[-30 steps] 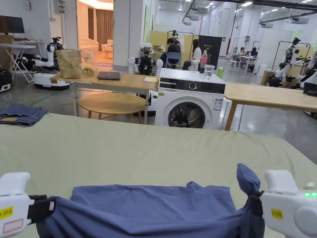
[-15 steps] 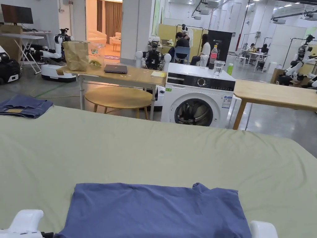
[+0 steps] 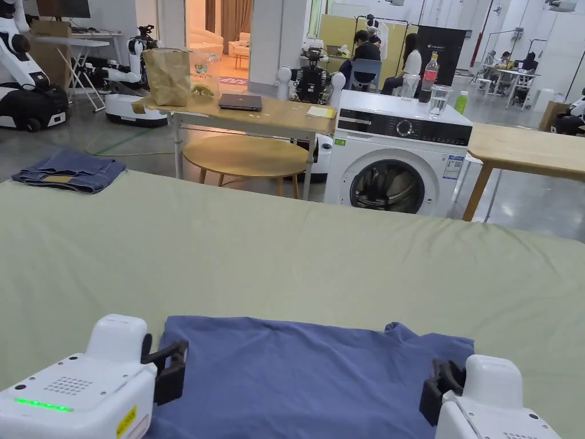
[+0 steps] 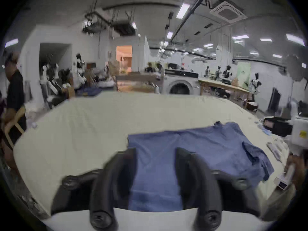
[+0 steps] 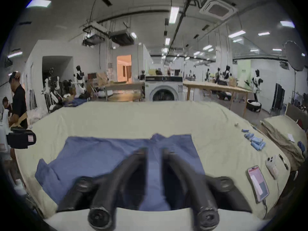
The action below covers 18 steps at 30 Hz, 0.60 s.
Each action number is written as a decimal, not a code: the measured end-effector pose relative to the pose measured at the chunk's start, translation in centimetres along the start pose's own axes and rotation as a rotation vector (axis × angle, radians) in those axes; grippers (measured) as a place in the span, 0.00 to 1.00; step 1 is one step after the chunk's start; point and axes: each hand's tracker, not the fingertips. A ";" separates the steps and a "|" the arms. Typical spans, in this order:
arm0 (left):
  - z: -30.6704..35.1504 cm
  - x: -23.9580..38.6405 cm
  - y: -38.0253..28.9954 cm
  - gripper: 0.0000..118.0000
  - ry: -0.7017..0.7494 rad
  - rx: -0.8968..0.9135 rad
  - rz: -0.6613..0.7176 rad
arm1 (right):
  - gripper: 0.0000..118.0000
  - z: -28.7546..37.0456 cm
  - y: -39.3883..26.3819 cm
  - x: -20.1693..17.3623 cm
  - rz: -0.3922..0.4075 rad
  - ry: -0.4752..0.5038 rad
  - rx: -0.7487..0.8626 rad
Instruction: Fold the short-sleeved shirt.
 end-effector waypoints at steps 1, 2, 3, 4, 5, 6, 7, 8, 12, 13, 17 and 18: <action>-0.1 0.6 0.2 0.13 0.035 -0.008 -0.024 | 0.05 0.0 0.1 -0.4 0.006 -0.007 0.004; -0.2 1.2 0.3 0.00 0.030 -0.002 -0.047 | 0.03 -0.1 0.1 -0.7 0.005 0.010 0.015; -0.3 1.5 0.4 0.00 0.029 -0.004 -0.057 | 0.00 -0.2 0.2 -0.9 -0.002 0.040 0.024; -0.6 1.5 0.7 0.00 -0.002 -0.027 -0.051 | 0.00 -0.3 0.3 -1.1 -0.006 0.050 0.026; -1.1 1.4 0.8 0.00 -0.047 -0.051 -0.024 | 0.00 -0.5 0.4 -1.3 -0.004 0.056 0.027; -1.5 1.1 0.9 0.00 -0.048 -0.076 0.000 | 0.00 -0.7 0.4 -1.4 -0.011 0.075 0.033; -2.1 0.8 1.1 0.00 -0.026 -0.075 0.008 | 0.00 -0.9 0.4 -1.5 -0.018 0.082 0.031; -2.9 0.2 1.4 0.00 -0.022 -0.100 0.021 | 0.00 -1.1 0.4 -1.4 -0.027 0.091 0.035; -7.5 -3.1 2.7 0.00 0.011 -0.191 0.060 | 0.00 -2.6 0.3 -1.4 0.008 0.101 0.006; -8.9 -4.1 3.1 0.00 0.012 -0.241 0.090 | 0.00 -2.9 0.2 -1.3 0.015 0.102 -0.003; -15.6 -8.8 4.5 0.00 -0.057 -0.389 0.264 | 0.00 -4.6 -0.2 -0.5 0.024 0.100 -0.052; -17.5 -9.6 5.0 0.00 -0.030 -0.425 0.276 | 0.00 -5.1 -0.3 -0.3 0.026 0.097 -0.069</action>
